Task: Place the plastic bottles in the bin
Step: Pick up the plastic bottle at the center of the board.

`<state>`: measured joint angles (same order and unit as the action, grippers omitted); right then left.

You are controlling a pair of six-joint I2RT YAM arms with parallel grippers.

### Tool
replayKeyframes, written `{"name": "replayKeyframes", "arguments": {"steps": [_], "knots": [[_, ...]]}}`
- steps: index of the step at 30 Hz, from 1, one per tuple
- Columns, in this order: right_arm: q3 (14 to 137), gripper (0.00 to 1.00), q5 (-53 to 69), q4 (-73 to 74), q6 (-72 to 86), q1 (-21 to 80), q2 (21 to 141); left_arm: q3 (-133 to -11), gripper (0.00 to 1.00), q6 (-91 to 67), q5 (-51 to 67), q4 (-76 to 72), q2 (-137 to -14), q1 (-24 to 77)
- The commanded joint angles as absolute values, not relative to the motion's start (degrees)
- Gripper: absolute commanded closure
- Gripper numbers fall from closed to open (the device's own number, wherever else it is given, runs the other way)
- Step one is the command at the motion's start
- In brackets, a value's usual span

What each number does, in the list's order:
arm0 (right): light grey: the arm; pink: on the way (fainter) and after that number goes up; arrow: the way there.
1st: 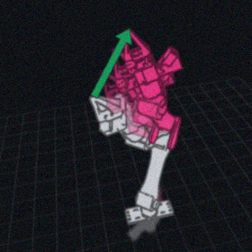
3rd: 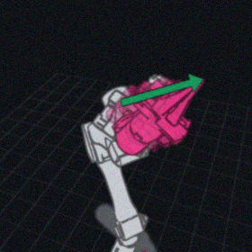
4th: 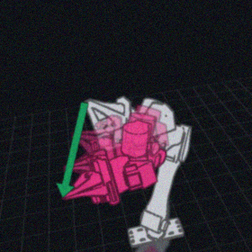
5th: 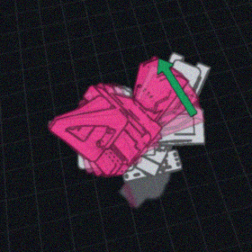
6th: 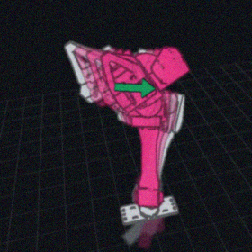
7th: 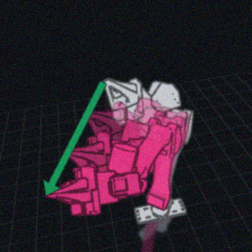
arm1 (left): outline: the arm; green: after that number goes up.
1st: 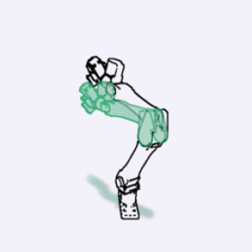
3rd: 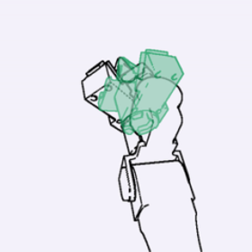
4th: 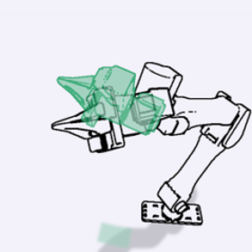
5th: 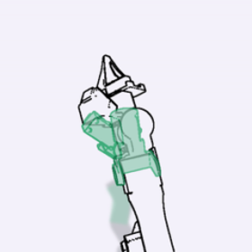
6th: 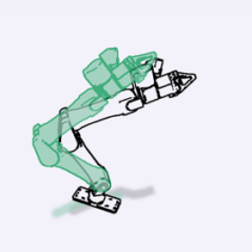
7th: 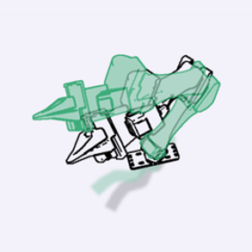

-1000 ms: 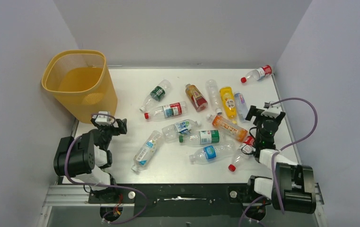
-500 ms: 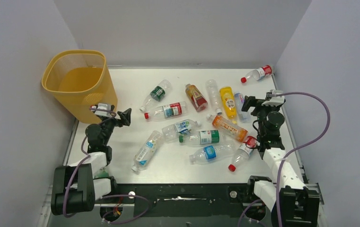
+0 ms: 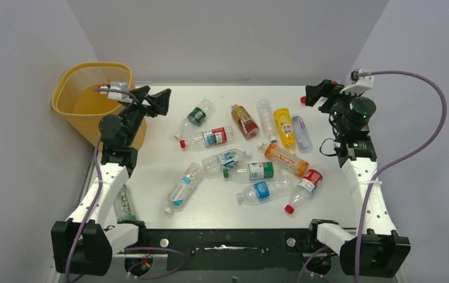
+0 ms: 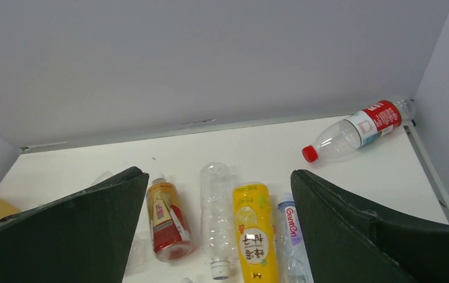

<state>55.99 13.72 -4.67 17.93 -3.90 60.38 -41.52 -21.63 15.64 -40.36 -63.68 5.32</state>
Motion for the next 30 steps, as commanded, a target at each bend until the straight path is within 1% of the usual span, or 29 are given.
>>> {"name": "replayKeyframes", "arguments": {"steps": [1, 3, 7, 11, 15, 19, 20, 21, 22, 23, 27, 30], "knots": [[65.1, 0.02, 19.3, 7.5, 22.0, -3.4, 63.9, -52.5, 0.10, -30.3, 13.8, -25.4, -66.0, 5.5], [66.6, 0.02, 21.9, 7.6, 22.8, -3.5, 64.7, -56.5, 0.09, -28.5, 17.7, -21.4, -67.7, 5.9], [66.8, 0.02, 30.0, 6.1, 26.1, -5.2, 66.3, -60.9, 0.09, -24.9, 17.1, -15.4, -68.5, 7.4], [64.5, 0.02, 30.1, 6.5, 33.8, -8.9, 67.0, -63.2, 0.09, -24.6, 19.8, -14.8, -69.6, 7.8], [62.9, 0.02, 38.0, 3.2, 36.9, -12.0, 69.2, -69.7, 0.09, -24.0, 20.3, -5.8, -74.7, 11.7], [63.1, 0.02, 37.3, 3.8, 36.5, -11.0, 70.0, -76.1, 0.09, -24.0, 20.3, 1.6, -79.9, 18.7], [63.2, 0.02, 36.8, 4.0, 36.2, -10.6, 70.2, -77.7, 0.09, -15.5, 12.3, 3.3, -81.3, 19.9], [63.6, 0.02, 36.4, 4.7, 35.8, -10.2, 70.5, -79.2, 0.09, -12.9, 9.9, 4.8, -82.6, 20.8], [64.1, 0.02, 35.9, 5.3, 35.2, -9.5, 70.8, -80.0, 0.09, -11.9, 10.6, 5.6, -83.5, 21.1], [64.7, 0.02, 35.1, 6.2, 34.5, -8.8, 71.2, -80.0, 0.09, -11.5, 12.6, 5.1, -84.1, 21.2], [67.3, 0.02, 31.3, 9.6, 32.1, -5.0, 72.9, -76.8, 0.09, -14.7, 13.0, 0.1, -84.6, 20.7], [68.8, 0.02, 28.4, 12.2, 30.4, -1.4, 74.2, -74.6, 0.09, -17.4, 10.3, -3.1, -85.3, 20.6]]}}
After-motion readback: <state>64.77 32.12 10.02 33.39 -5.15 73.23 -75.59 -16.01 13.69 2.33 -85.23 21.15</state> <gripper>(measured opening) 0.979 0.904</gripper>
